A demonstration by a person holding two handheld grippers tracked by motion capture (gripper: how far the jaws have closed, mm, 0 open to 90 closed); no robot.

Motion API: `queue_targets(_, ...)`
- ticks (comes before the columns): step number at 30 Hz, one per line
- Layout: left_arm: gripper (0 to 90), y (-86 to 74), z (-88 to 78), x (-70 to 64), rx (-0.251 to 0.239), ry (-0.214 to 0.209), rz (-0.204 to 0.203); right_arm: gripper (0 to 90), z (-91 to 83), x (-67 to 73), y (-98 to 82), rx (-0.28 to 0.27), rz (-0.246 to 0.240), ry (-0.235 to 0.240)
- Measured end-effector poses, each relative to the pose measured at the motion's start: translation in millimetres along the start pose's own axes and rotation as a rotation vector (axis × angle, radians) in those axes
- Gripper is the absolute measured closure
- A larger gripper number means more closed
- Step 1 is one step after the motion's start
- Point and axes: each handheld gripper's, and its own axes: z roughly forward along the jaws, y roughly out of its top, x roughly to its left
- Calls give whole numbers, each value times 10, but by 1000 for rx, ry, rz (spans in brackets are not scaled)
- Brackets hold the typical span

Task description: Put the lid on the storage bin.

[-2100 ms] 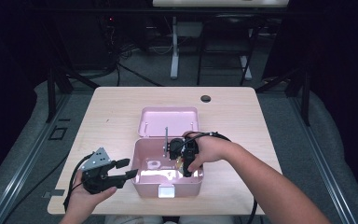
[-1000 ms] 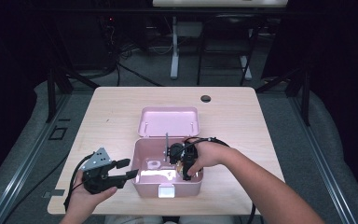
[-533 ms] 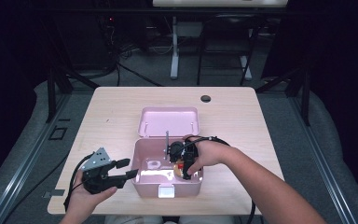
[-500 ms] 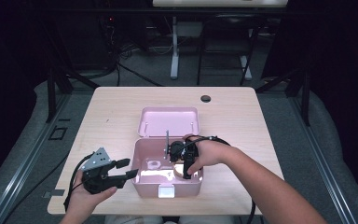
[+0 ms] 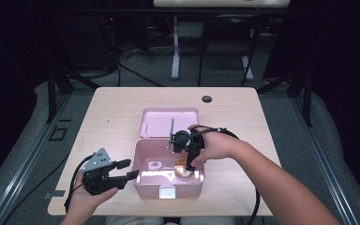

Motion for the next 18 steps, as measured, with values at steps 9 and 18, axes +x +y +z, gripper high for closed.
queue_targets(9,478,0,-14,5,-5,2,-5,211,-172,-28,-8,-25,59,-10)
queue_targets(18,478,3,-23,6,-8,4,-2,211,-248,-108,-50,-51,130,-48)
